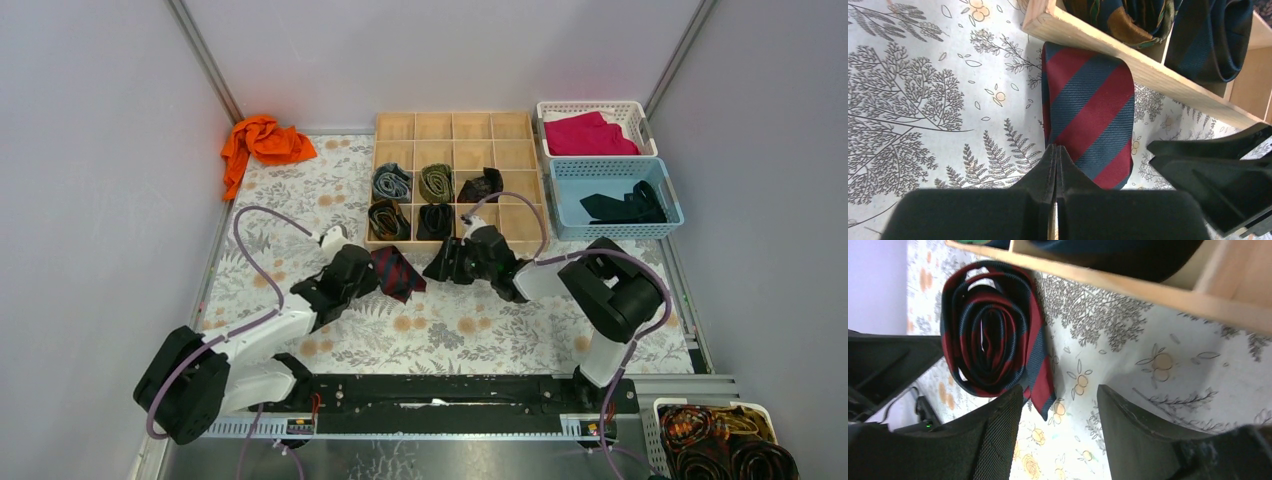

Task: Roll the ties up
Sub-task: Roll the tie at the center of the board.

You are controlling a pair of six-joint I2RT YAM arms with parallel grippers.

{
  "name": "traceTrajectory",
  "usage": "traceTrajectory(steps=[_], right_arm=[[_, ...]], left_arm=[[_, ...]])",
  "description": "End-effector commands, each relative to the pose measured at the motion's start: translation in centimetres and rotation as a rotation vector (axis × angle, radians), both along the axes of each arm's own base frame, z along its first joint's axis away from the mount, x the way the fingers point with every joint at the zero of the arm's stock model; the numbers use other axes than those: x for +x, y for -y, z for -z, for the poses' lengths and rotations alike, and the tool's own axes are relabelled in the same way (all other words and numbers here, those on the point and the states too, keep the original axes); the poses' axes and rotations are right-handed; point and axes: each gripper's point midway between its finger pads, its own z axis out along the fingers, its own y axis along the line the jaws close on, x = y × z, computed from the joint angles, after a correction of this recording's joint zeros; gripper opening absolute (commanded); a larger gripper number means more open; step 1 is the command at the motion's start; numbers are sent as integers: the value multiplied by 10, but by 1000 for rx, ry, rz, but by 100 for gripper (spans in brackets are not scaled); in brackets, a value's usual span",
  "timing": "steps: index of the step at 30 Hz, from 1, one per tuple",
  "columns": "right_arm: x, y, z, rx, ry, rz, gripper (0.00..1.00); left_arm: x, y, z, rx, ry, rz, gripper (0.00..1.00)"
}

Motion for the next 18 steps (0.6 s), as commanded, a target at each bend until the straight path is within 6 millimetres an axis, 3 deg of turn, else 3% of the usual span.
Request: traceTrajectory(steps=[1, 10, 18], right_arm=[[5, -10, -12, 212, -24, -27, 64], [3, -29, 10, 232, -120, -102, 66], [-6, -46, 12, 267, -162, -181, 70]], left_arm=[[9, 17, -3, -37, 47, 60, 0], [8, 5, 7, 21, 37, 30, 0], [6, 1, 11, 34, 30, 27, 0]])
